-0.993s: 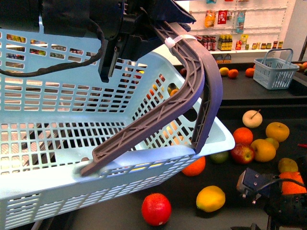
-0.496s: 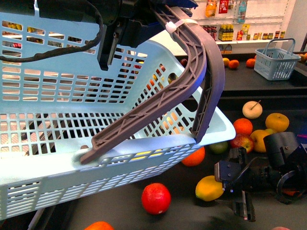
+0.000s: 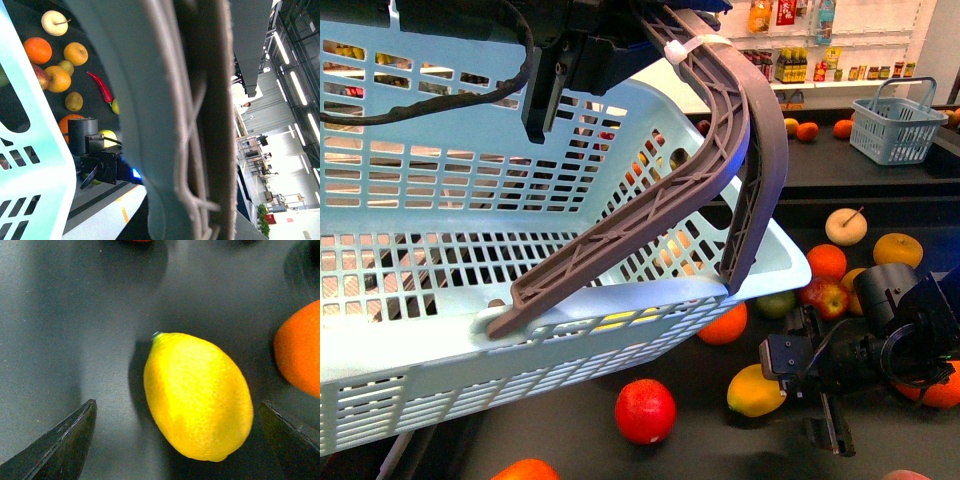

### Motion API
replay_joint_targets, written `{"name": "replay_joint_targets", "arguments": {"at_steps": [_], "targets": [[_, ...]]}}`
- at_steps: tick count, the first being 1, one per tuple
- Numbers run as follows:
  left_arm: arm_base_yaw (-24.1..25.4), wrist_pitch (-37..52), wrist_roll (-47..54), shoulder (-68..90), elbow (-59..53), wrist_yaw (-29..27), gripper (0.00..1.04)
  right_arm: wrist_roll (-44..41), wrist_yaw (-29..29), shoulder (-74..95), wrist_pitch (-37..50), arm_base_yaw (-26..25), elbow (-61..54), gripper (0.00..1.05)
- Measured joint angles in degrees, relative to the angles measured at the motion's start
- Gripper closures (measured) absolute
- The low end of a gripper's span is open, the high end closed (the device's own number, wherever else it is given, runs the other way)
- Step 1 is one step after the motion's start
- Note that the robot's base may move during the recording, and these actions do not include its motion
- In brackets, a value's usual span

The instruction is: Pick lemon from shelf

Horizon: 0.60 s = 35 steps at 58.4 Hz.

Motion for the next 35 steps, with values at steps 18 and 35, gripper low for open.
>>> {"name": "replay_joint_targets", "arguments": {"at_steps": [18,35], "targets": [[0.0,0.0,0.0,0.0,0.0,0.0,0.97,-0.3,1.8,5.8,-3.2,0.4,10.4,0.07],[0.0,0.0,0.0,0.0,0.0,0.0,0.97,0.8,2.7,10.0,-4.2,1.3,16.4,0.07]]}}
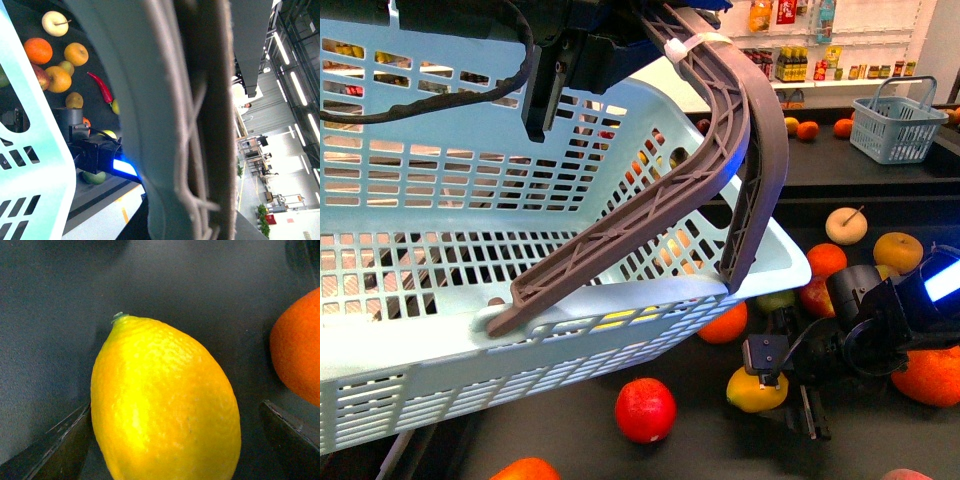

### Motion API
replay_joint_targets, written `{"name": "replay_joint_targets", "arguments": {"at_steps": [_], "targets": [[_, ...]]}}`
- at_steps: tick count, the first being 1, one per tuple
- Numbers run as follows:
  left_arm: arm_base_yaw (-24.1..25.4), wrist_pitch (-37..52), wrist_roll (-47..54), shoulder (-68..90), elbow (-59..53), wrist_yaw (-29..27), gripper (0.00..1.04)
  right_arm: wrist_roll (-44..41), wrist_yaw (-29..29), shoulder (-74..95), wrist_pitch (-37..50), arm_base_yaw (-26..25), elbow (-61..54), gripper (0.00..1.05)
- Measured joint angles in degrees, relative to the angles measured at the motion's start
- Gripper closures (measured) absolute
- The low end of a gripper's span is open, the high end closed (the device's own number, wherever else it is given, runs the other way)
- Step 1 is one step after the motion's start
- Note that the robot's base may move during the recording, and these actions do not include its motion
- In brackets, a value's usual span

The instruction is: Pick lemon from shelf

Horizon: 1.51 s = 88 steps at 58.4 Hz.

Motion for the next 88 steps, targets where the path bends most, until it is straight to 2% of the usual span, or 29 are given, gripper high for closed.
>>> {"name": "replay_joint_targets", "arguments": {"at_steps": [14,28,37,43,53,61,69,79,88], "targets": [[0.0,0.0,0.0,0.0,0.0,0.0,0.97,1.4,0.3,0.5,0.2,0.6,0.6,0.08],[0.0,0.0,0.0,0.0,0.0,0.0,0.97,2.9,0.5,0.5,0.9,0.7,0.6,0.35],[0.0,0.0,0.0,0.0,0.0,0.0,0.97,3.1,0.8,-0.1,1.1,0.5,-0.3,0.39],[0.0,0.0,0.0,0.0,0.0,0.0,0.97,5.4,1.2,-1.8,5.4,-0.1,-3.8,0.4],[0.0,0.0,0.0,0.0,0.0,0.0,0.97,17.6,3.0,-11.4,23.1,-3.6,-16.5,0.4],[0.0,0.0,0.0,0.0,0.0,0.0,0.97,24.2,4.0,-18.5,31.5,-6.5,-24.0,0.4],[0.0,0.0,0.0,0.0,0.0,0.0,0.97,34.3,5.4,-28.3,39.9,-10.1,-33.5,0.4],[0.0,0.0,0.0,0.0,0.0,0.0,0.97,49.7,5.0,-41.9,44.9,-12.7,-42.6,0.4],[0.0,0.0,0.0,0.0,0.0,0.0,0.97,64.0,1.2,-55.4,43.1,-11.6,-48.2,0.4]]}}
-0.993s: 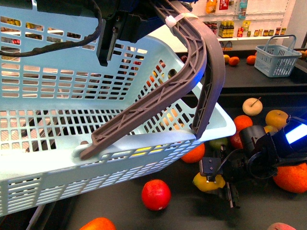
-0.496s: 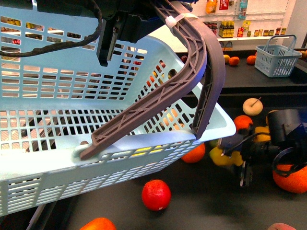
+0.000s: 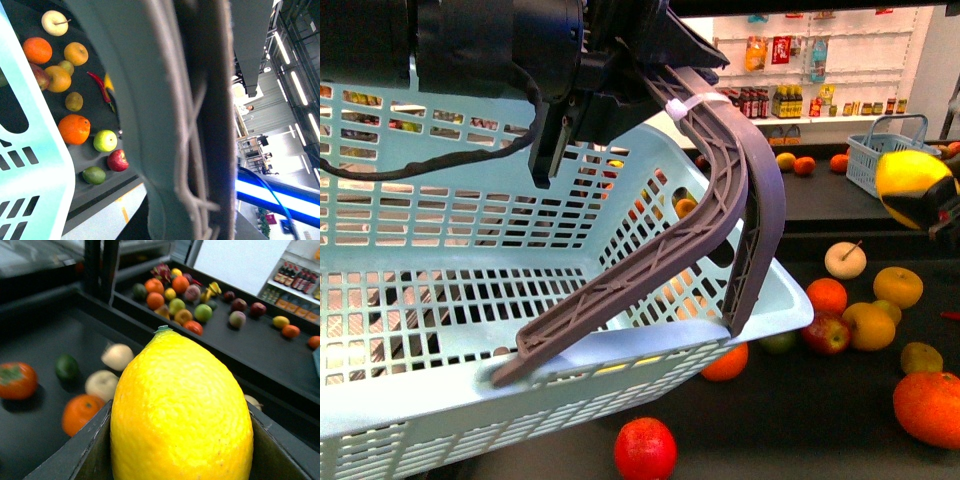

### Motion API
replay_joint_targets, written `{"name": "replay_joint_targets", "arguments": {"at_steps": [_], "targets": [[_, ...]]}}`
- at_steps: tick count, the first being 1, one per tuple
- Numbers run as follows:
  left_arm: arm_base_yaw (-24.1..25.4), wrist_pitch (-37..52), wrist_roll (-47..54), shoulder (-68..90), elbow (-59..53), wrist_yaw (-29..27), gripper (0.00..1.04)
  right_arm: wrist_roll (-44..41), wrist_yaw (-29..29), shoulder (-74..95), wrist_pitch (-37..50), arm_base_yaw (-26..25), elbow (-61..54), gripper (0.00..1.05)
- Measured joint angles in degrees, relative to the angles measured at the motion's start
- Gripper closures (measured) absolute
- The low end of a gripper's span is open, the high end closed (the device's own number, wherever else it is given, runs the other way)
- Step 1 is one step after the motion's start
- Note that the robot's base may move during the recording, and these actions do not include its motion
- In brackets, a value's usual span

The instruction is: Pick lemon from shelf

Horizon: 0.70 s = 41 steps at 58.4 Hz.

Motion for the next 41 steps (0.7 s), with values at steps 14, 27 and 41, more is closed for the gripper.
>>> {"name": "replay_joint_targets", "arguments": {"at_steps": [14,27,41], "targets": [[0.0,0.0,0.0,0.0,0.0,0.0,0.97,18.1,-5.8,-12.0,-7.0,8.4,-6.3,0.4],[0.0,0.0,0.0,0.0,0.0,0.0,0.97,24.2,-5.9,-15.2,-8.2,16.8,-10.9,0.4],[0.0,0.0,0.0,0.0,0.0,-0.1,0.97,26.1,-3.1,-14.6,-7.7,20.6,-12.3,0.4]]}}
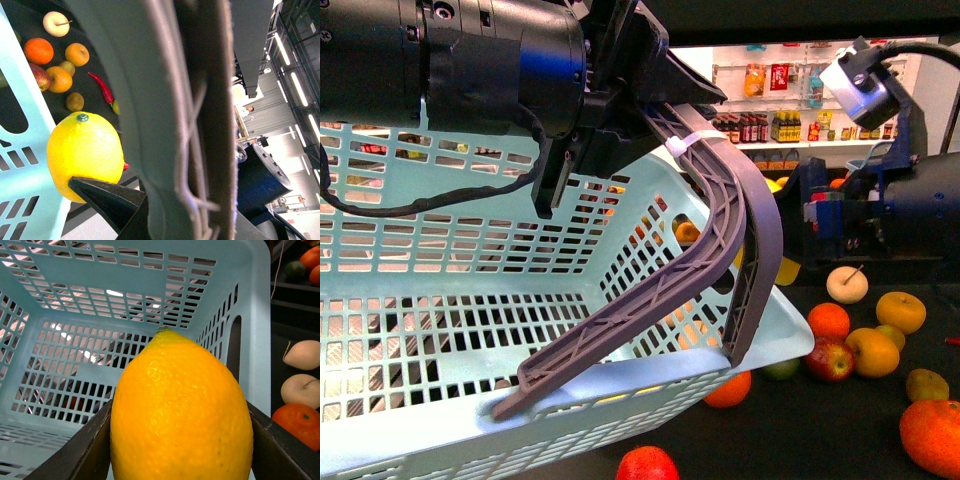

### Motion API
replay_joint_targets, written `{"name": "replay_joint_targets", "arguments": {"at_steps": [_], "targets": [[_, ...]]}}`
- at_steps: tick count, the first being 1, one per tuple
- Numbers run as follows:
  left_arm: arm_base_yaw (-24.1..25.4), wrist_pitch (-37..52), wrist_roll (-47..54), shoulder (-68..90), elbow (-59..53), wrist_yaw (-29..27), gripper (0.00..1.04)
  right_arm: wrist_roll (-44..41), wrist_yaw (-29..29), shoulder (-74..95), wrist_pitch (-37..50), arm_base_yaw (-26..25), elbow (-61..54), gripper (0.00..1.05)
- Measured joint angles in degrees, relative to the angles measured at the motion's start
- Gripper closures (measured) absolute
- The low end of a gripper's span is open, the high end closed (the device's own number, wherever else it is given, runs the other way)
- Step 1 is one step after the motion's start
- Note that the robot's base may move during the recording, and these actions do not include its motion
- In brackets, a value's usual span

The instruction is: Pick lemon from shelf

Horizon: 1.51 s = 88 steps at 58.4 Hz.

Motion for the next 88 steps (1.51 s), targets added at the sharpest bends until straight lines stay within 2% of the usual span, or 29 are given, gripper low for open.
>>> {"name": "replay_joint_targets", "arguments": {"at_steps": [9,12,22,30,36,40,52,61,62,65,68,73,88], "targets": [[0.0,0.0,0.0,0.0,0.0,0.0,0.97,-0.1,2.3,2.1,-0.7,1.4,0.2,0.38],[0.0,0.0,0.0,0.0,0.0,0.0,0.97,-0.1,2.6,2.8,-0.9,1.9,0.4,0.28],[0.0,0.0,-0.1,0.0,0.0,0.0,0.97,0.8,4.2,3.5,0.0,2.6,1.5,0.06],[0.0,0.0,-0.2,0.1,0.0,-0.1,0.97,1.5,8.7,2.9,-0.6,1.6,2.8,0.07],[0.0,0.0,-0.2,0.1,0.0,-0.2,0.97,-1.4,15.8,-3.9,-3.6,-3.1,1.2,0.07],[0.0,0.0,-0.1,0.1,0.0,-0.2,0.97,-2.9,16.0,-12.2,-5.4,-6.6,-2.8,0.07],[0.0,0.0,-0.2,0.1,0.0,0.3,0.97,-3.2,7.3,-41.1,-17.7,-15.4,-21.7,0.07],[0.0,0.0,-0.2,0.1,0.0,-0.1,0.97,-1.7,3.2,-59.1,-29.4,-23.3,-29.0,0.08],[0.0,0.0,-0.1,0.1,0.0,-0.2,0.97,-1.7,3.5,-60.4,-29.2,-23.5,-29.7,0.09],[0.0,0.0,-0.1,0.1,0.0,-0.2,0.97,-2.2,11.5,-67.2,-25.9,-23.4,-33.4,0.17],[0.0,0.0,-0.2,0.1,0.0,-0.1,0.97,-2.5,16.4,-73.9,-26.5,-23.6,-36.3,0.25],[0.0,0.0,-0.3,0.1,0.0,-0.1,0.97,-2.7,18.6,-83.1,-31.4,-24.4,-39.1,0.37],[0.0,0.0,-0.5,0.1,0.0,0.2,0.97,-2.9,25.7,-90.7,-32.3,-17.6,-43.3,0.79]]}}
